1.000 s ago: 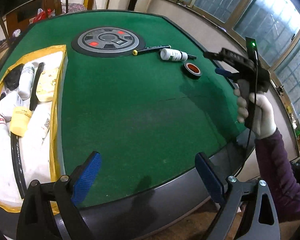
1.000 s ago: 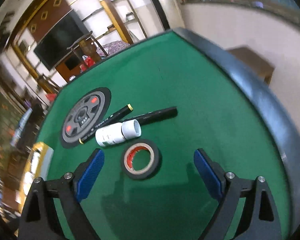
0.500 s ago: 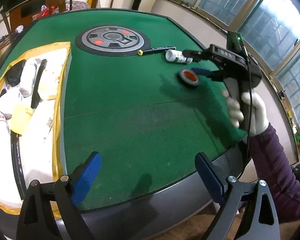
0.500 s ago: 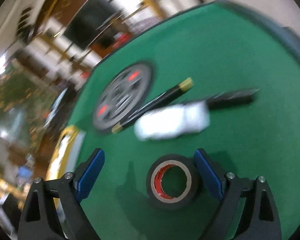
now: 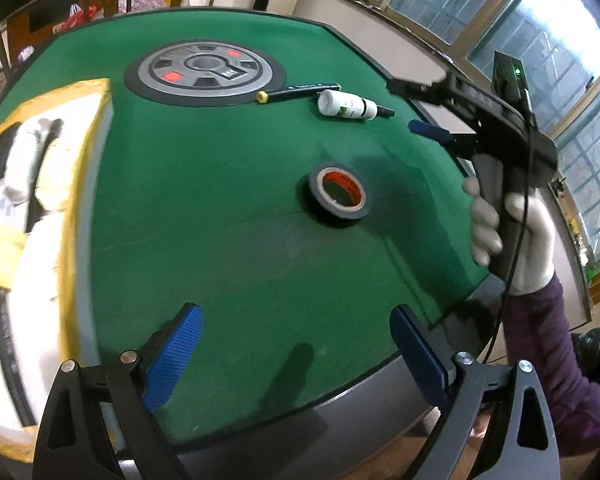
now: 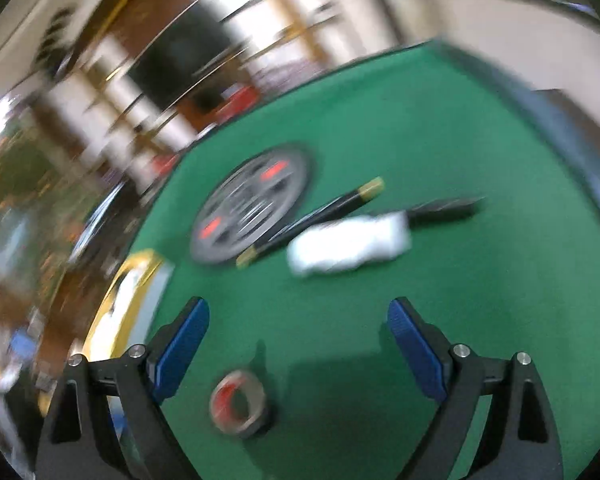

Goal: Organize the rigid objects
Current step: 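Grasp the black tape roll with the left gripper and lift it, then grasp the white bottle with the right gripper while the left gripper holds the tape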

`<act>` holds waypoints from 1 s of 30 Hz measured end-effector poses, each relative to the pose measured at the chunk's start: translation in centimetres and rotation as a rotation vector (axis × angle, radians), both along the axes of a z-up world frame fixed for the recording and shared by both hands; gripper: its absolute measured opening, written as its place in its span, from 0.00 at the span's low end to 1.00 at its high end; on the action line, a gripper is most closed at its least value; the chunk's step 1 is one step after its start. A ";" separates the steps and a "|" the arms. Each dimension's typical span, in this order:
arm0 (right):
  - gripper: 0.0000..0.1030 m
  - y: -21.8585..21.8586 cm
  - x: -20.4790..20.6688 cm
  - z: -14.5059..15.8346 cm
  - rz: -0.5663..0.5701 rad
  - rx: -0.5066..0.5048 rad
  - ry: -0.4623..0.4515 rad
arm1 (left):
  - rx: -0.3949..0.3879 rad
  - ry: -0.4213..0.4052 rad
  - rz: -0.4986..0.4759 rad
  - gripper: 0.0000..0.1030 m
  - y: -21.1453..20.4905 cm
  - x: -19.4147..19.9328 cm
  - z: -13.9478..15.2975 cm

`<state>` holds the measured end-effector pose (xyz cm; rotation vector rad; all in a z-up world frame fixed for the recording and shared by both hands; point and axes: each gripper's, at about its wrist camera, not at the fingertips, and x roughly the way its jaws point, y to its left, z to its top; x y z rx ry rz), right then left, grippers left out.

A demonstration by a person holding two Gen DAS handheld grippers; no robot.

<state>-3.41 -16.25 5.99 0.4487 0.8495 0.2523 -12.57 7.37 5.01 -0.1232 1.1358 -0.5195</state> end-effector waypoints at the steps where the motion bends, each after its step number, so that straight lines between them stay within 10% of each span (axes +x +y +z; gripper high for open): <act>1: 0.88 -0.9 0.5 -0.1 -0.051 0.007 -0.003 | 0.000 0.002 -0.001 0.94 -0.4 0.4 -0.2; 9: 0.88 -5.3 3.2 -3.6 -0.203 0.130 0.035 | 0.100 -0.083 -0.026 0.94 -6.1 4.6 -0.7; 22: 0.88 -4.9 3.3 -3.0 -0.206 0.035 -0.006 | 0.274 -0.187 -0.042 0.93 -12.1 9.0 -3.9; 27: 0.88 -4.3 3.5 -2.9 -0.200 0.025 0.005 | 0.258 -0.220 -0.059 0.63 -11.6 8.4 -3.4; 30: 0.88 -4.3 3.7 -3.2 -0.202 0.022 0.015 | 0.228 -0.192 -0.043 0.63 -10.2 8.3 -3.2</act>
